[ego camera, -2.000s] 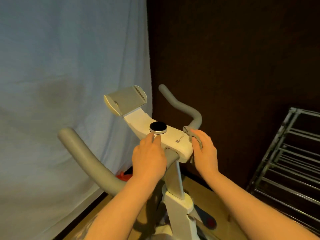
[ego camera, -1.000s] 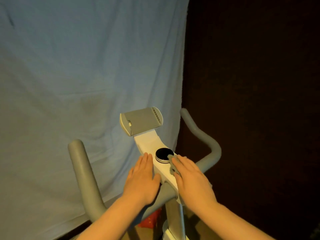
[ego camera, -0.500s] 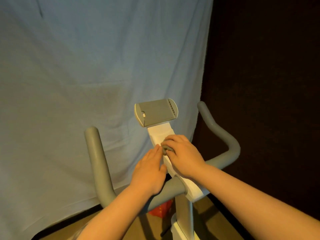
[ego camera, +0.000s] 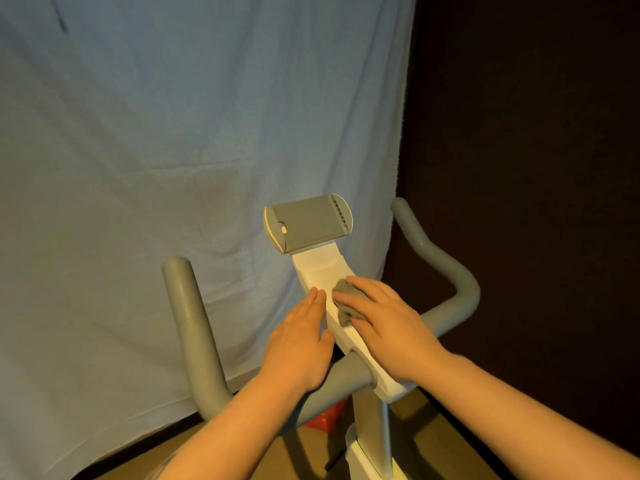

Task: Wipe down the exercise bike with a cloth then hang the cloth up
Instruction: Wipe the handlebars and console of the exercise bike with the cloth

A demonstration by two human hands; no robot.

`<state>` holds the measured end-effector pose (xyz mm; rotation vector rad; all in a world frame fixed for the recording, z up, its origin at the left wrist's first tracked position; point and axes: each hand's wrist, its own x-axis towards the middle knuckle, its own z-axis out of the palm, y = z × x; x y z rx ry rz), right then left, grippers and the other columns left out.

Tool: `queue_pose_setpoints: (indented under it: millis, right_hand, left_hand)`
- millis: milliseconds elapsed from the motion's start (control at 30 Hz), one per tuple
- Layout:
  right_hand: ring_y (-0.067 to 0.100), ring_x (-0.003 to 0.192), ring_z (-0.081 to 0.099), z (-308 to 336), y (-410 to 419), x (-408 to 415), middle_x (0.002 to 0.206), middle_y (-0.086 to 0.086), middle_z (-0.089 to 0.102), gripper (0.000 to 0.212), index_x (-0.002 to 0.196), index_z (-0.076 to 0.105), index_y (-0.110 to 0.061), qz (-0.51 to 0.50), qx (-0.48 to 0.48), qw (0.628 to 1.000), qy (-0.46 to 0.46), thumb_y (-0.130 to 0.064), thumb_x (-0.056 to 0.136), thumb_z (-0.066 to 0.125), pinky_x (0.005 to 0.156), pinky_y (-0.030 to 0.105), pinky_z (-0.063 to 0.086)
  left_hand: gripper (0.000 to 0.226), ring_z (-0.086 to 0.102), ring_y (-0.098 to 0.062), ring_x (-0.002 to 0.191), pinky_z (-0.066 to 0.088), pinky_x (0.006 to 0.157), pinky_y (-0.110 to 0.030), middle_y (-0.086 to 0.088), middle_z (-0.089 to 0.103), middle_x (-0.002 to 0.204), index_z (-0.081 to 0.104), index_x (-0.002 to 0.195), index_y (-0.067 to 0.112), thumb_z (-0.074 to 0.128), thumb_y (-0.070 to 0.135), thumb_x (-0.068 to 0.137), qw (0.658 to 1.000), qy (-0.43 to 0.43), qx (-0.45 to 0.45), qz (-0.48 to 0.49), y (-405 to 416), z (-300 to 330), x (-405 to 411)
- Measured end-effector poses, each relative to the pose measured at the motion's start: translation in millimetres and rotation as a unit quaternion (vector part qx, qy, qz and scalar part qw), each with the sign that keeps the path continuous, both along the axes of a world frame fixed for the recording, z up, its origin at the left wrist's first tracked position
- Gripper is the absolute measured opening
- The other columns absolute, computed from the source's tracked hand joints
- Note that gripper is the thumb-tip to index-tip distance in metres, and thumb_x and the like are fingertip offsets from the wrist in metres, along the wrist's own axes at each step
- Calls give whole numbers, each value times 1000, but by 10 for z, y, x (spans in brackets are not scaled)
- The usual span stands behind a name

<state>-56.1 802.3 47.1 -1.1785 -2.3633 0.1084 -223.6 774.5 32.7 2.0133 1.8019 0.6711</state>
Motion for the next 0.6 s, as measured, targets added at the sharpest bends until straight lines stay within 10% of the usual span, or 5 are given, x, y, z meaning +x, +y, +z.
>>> queue_pose_setpoints:
  millis: [167, 367, 600]
  right_hand:
    - [-21, 124, 16, -64, -379, 294, 138, -38, 24, 36, 132, 46, -49, -40, -26, 998, 43, -32, 101, 44, 92, -1, 21]
    - [5, 127, 40, -194, -331, 113, 140, -15, 48, 31, 123, 63, -33, -233, -8, 963, 132, -23, 98, 46, 98, 24, 34]
    - [8, 130, 44, -284, -778, -17, 138, -13, 53, 38, 123, 64, -31, -25, 40, 998, 32, -30, 88, 48, 113, 29, 26]
  left_hand:
    - [64, 10, -12, 148, 17, 120, -33, 12, -1, 161, 1, 154, 30, 37, 31, 102, 1000, -9, -8, -1, 15, -18, -9]
    - [56, 24, -18, 144, 24, 114, -32, 4, 19, 160, 19, 153, 23, 40, 23, 101, 1000, -16, 17, 3, -39, 21, -20]
    - [40, 50, -20, 121, 31, 103, -30, 3, 54, 136, 47, 138, 26, 38, 24, 99, 984, 139, 112, -27, -428, 122, -206]
